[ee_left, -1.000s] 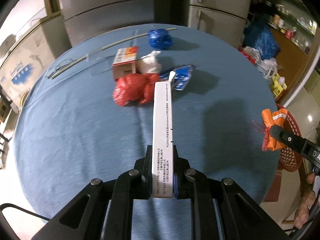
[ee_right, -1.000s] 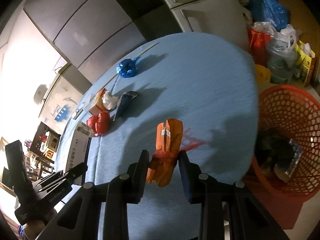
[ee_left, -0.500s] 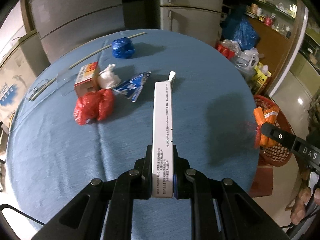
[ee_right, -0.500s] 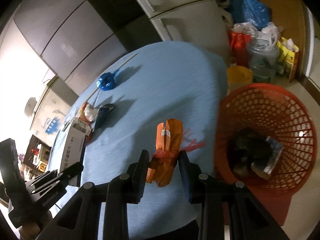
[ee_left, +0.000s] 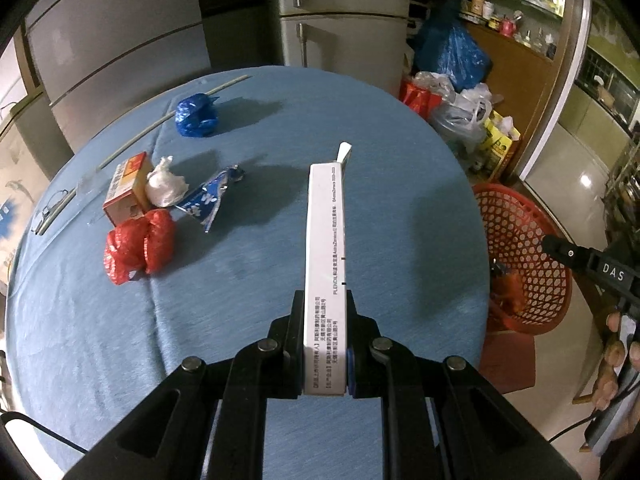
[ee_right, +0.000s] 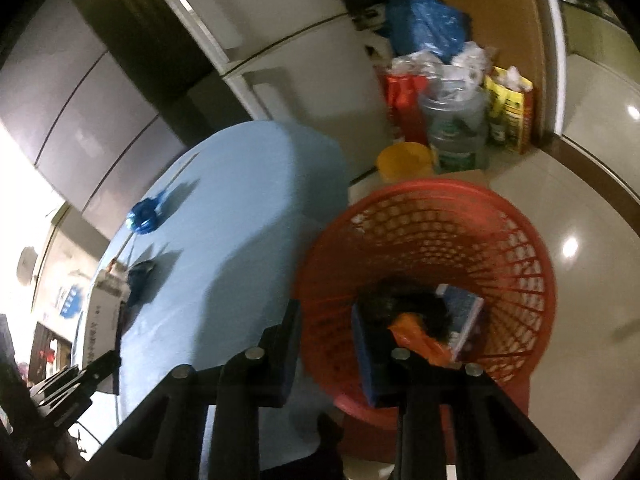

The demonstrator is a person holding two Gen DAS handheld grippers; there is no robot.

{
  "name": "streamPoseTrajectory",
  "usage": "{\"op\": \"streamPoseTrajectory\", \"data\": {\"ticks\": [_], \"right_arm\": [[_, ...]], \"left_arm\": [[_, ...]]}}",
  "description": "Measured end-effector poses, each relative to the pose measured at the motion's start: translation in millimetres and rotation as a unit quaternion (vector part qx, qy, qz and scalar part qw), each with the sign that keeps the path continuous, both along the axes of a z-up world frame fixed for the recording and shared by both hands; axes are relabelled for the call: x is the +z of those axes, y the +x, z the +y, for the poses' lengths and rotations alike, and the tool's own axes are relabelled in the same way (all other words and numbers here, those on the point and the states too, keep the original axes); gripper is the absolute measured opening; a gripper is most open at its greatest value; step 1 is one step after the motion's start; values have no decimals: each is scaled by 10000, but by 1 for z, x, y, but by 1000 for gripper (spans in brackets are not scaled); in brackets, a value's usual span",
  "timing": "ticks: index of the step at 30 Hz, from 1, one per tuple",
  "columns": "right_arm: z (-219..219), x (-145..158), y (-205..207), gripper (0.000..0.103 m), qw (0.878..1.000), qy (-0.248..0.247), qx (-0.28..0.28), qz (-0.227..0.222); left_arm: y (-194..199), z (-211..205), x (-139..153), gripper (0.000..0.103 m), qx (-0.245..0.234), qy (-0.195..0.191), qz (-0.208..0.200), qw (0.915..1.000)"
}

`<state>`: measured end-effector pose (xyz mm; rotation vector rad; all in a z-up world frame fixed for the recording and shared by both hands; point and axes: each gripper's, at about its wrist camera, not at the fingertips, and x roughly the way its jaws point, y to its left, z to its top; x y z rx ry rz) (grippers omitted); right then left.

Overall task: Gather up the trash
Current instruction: 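Open the right tool over the red basket to drop the orange bag, then move the left tool over the basket and open it to drop the white box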

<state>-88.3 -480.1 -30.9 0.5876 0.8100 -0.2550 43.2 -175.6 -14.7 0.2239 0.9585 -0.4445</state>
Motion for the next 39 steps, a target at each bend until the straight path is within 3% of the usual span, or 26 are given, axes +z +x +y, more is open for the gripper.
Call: {"op": "streamPoseTrajectory", "data": {"ticks": [8, 13, 21, 22, 23, 24, 25, 26, 39], "right_arm": [[-54, -8, -30, 29, 9965, 170, -817, 70], [-62, -13, -42, 29, 9957, 238, -891, 91], [-68, -14, -48, 29, 9953, 282, -924, 99], [-69, -13, -49, 29, 9951, 276, -947, 91], [-70, -13, -50, 29, 9949, 276, -966, 83], [-71, -13, -51, 29, 9948, 278, -982, 72], [-72, -12, -52, 29, 9945, 271, -1006, 67], [-74, -12, -53, 29, 9944, 271, -1018, 66], [-61, -11, -48, 29, 9957, 260, -884, 96]], "left_arm": [[-2, -31, 1, 15, -321, 31, 26, 9995], [-9, -75, 3, 15, -844, -26, 93, 9964], [-31, -152, -7, 17, -1735, 107, 355, 9841], [-33, -160, -9, 20, -1858, 124, 410, 9817], [-34, -169, -12, 34, -1958, 179, 486, 9793], [-34, -173, -13, 43, -1971, 203, 503, 9789], [-34, -177, -12, 61, -1955, 178, 452, 9795], [-34, -177, -9, 66, -1919, 122, 368, 9807], [-14, -125, 9, 66, -1257, -288, 302, 9912]]}}
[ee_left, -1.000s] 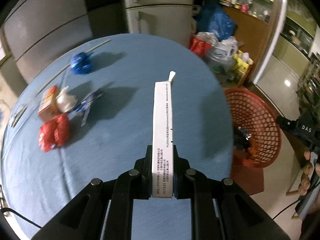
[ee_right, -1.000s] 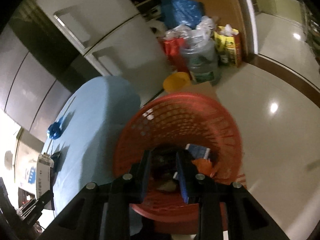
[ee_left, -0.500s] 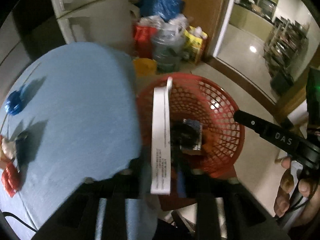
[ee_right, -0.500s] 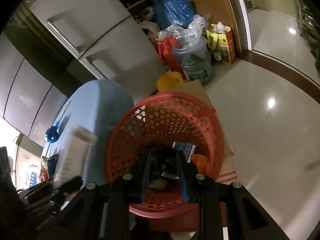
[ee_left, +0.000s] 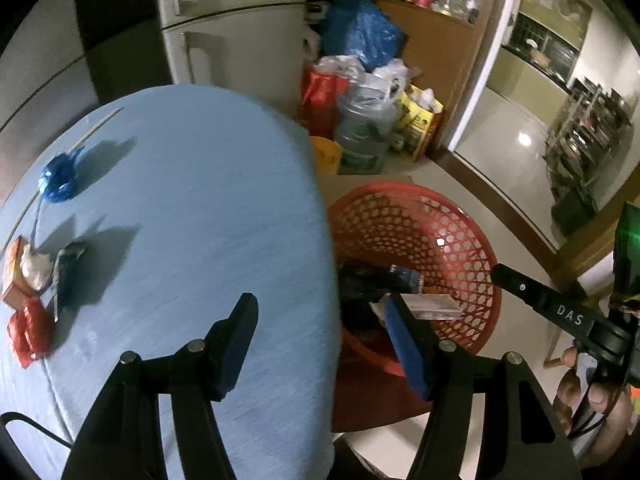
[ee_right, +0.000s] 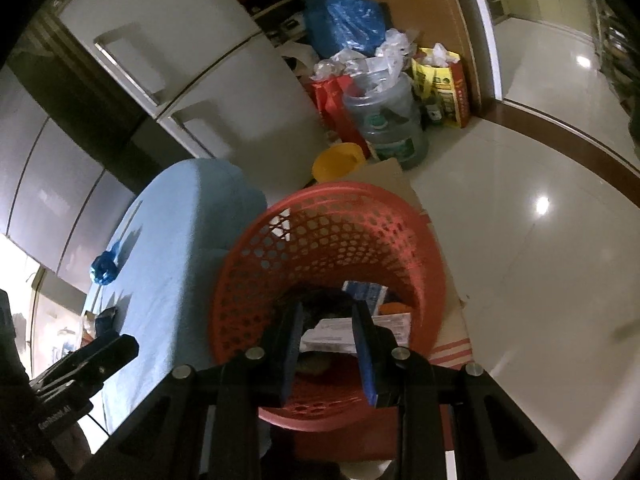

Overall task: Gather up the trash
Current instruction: 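Move the left tool over the basket and open it to drop the white box, then return both open tools to the trash on the table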

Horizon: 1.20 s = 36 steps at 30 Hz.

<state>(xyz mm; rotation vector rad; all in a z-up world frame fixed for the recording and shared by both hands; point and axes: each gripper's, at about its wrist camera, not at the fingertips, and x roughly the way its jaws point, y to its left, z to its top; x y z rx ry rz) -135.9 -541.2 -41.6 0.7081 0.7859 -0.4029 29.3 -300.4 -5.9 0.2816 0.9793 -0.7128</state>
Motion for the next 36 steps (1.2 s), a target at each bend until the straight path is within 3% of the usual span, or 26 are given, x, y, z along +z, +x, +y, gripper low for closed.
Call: {"op": "streamPoseTrajectory", "data": {"ticks": [11, 20, 21, 22, 23, 24, 36], "right_arm": [[39, 11, 20, 29, 9993, -176, 313, 87], [71, 8, 35, 31, 9975, -154, 629, 275], [73, 8, 36, 33, 9973, -147, 670, 279], [77, 8, 38, 42, 9969, -140, 727, 278], [80, 7, 39, 67, 9967, -136, 752, 271], [83, 8, 39, 76, 9967, -135, 763, 229], [133, 18, 79, 77, 9877, -280, 1524, 194]], "left_arm": [[10, 46, 0, 66, 359, -198, 41, 9991], [23, 92, -7, 66, 996, -366, 222, 9941], [23, 98, -8, 66, 1064, -364, 237, 9934], [24, 104, -9, 66, 1141, -355, 234, 9926], [23, 110, -10, 66, 1210, -340, 226, 9918], [23, 115, -12, 66, 1287, -326, 232, 9909], [39, 200, -22, 66, 2192, -356, 314, 9745]]}}
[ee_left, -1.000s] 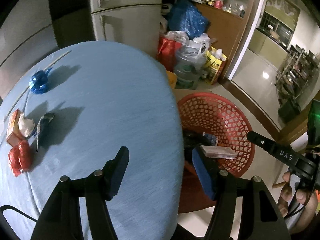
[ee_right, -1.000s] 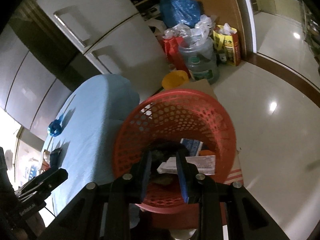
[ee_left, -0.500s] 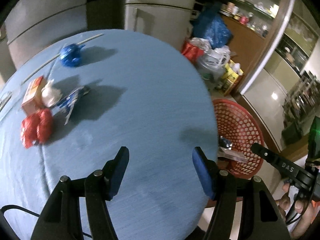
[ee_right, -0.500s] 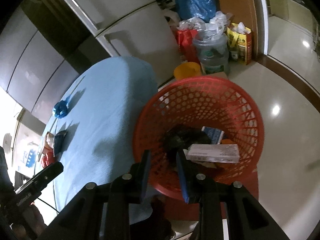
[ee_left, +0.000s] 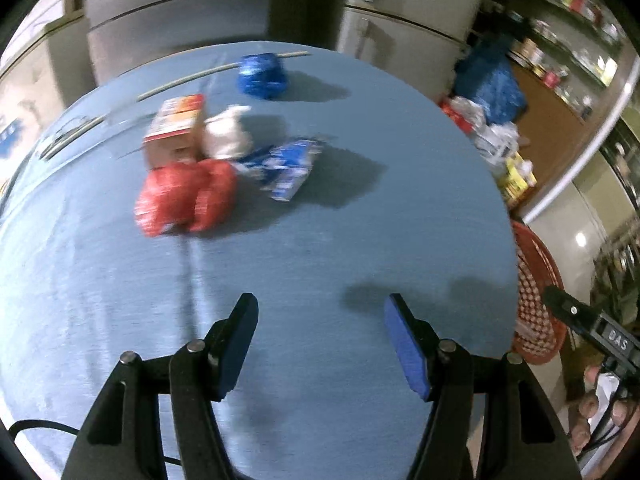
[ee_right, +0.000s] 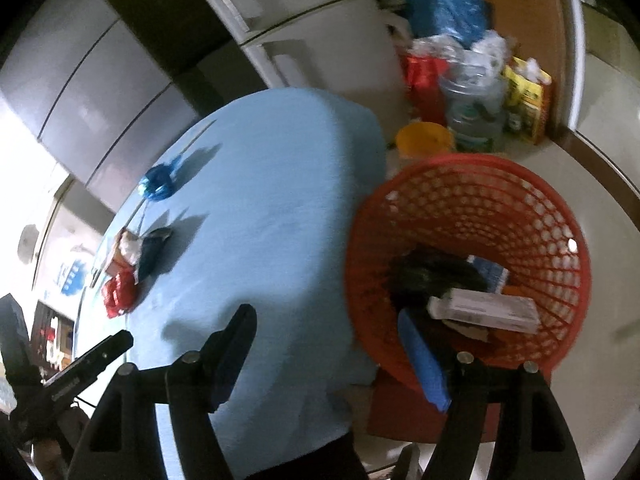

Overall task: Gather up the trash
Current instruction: 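Return both open tools to the trash on the table, then grasp the red plastic bag with the left tool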

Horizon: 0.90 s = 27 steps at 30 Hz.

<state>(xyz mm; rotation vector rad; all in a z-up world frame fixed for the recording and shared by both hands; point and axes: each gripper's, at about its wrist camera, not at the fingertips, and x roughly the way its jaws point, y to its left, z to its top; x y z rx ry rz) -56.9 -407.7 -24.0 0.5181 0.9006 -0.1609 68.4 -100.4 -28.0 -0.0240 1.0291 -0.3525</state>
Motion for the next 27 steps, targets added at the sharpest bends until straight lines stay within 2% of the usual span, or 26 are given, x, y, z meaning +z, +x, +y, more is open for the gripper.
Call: {"op": "streamPoseTrajectory", "data": {"ticks": [7, 9, 14, 22, 24, 25, 26, 27], "right_arm": [[39, -3, 20, 77, 9987, -74, 492, 70], [50, -3, 24, 77, 9978, -135, 641, 74], [62, -4, 30, 77, 9967, -154, 786, 137], [71, 1, 51, 77, 9956, -139, 914, 132], [75, 2, 62, 77, 9952, -85, 974, 84], [78, 2, 69, 77, 9948, -33, 1017, 65], [80, 1, 74, 77, 9945, -1, 1047, 50], [83, 2, 82, 77, 9940, 37, 1097, 18]], "left_arm": [[29, 59, 0, 66, 773, -63, -6, 9970], [41, 69, 2, 67, 924, -201, 29, 9955], [64, 60, 9, 74, 785, -360, -35, 9963], [105, 45, -12, 78, 786, 106, -139, 9968], [110, 50, -19, 56, 761, 120, -53, 9970], [112, 53, -23, 33, 760, 148, 37, 9970], [113, 55, -27, 26, 742, 126, 133, 9971], [113, 59, -31, 26, 733, 26, 186, 9971]]}}
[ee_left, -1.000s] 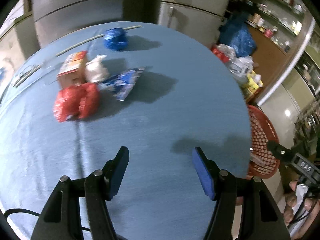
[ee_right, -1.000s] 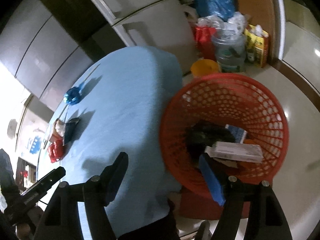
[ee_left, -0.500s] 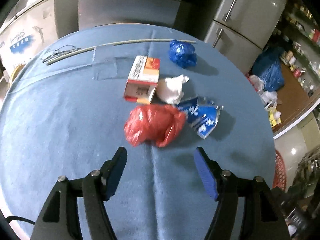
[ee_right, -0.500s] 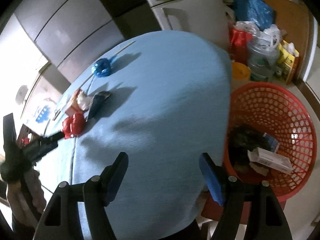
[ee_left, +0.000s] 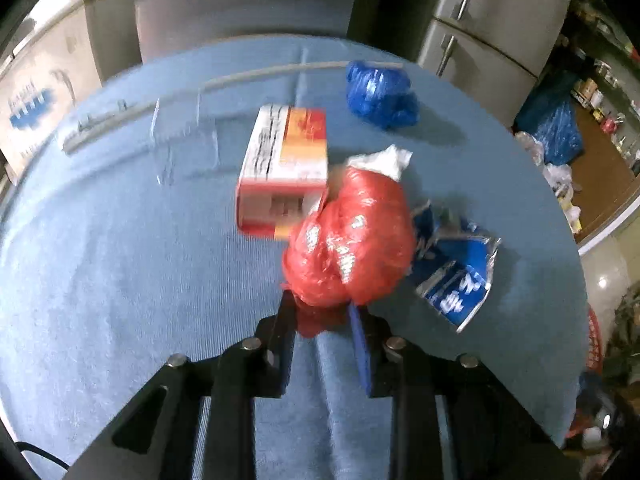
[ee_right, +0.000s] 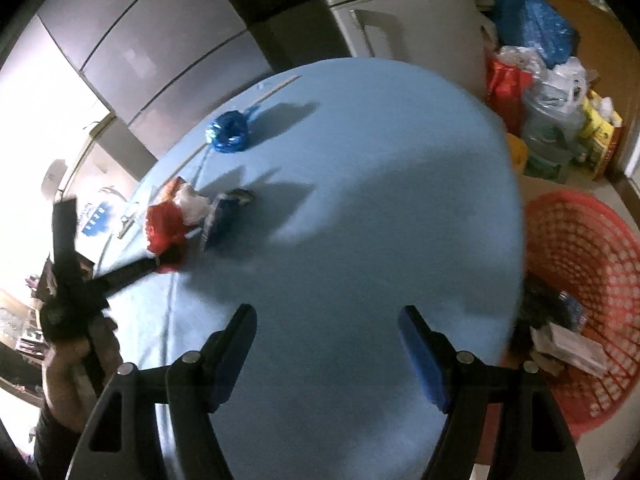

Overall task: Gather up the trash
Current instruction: 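Grasp the red plastic bag with the left tool, then grasp the blue-printed packet with the right tool while the left tool holds the red bag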

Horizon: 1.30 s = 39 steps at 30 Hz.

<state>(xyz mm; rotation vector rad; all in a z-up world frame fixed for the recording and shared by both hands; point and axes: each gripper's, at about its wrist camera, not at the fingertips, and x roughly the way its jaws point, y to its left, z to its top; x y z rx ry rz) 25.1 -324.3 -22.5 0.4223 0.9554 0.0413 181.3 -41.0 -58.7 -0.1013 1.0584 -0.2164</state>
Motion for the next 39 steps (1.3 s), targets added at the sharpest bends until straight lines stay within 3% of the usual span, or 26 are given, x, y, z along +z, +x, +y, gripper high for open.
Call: {"op": "streamPoseTrajectory", "data": {"ticks": [3, 5, 6, 8, 10, 11, 16, 17, 18, 28, 30, 31, 33, 39], "right_arm": [[12, 0, 23, 77, 9998, 107, 154, -74], [19, 1, 36, 77, 9994, 231, 215, -102], [22, 1, 41, 77, 9993, 258, 232, -116], [29, 1, 50, 77, 9992, 269, 266, -132], [34, 0, 57, 77, 9991, 288, 289, -109], [36, -2, 61, 77, 9991, 296, 286, -91], [43, -8, 79, 77, 9987, 403, 308, -20], [44, -10, 84, 77, 9986, 428, 311, -6], [45, -11, 89, 77, 9984, 469, 322, 9], [70, -24, 126, 75, 9965, 599, 567, 163], [78, -28, 132, 60, 9972, 458, 562, 197], [81, -30, 135, 38, 9975, 363, 548, 243], [85, -35, 139, 25, 9973, 346, 577, 301], [76, -17, 107, 23, 9985, 215, 501, -48]], "left_arm": [[-5, 9, 0, 26, -1, 1, -62, 10000], [-12, 16, 3, 29, -116, -222, -81, 9997], [-14, 15, 6, 34, -167, -245, -92, 9995], [-18, 17, 12, 69, -247, -313, -246, 9989], [-19, 14, 19, 79, -265, -264, -468, 9982], [-16, 11, 21, 80, -280, -193, -525, 9980], [8, -1, 10, 78, -336, -121, -412, 9985], [11, -3, 7, 51, -426, -168, -399, 9982], [13, -5, 4, 36, -497, -64, -292, 9983], [-26, 40, 8, 36, 115, -136, -344, 9992], [-36, 48, 7, 36, 244, -147, -309, 9991], [-38, 51, 6, 36, 278, -144, -295, 9991], [-43, 56, 5, 36, 326, -152, -267, 9990], [-58, 56, 6, 36, 337, -158, -275, 9989]]}}
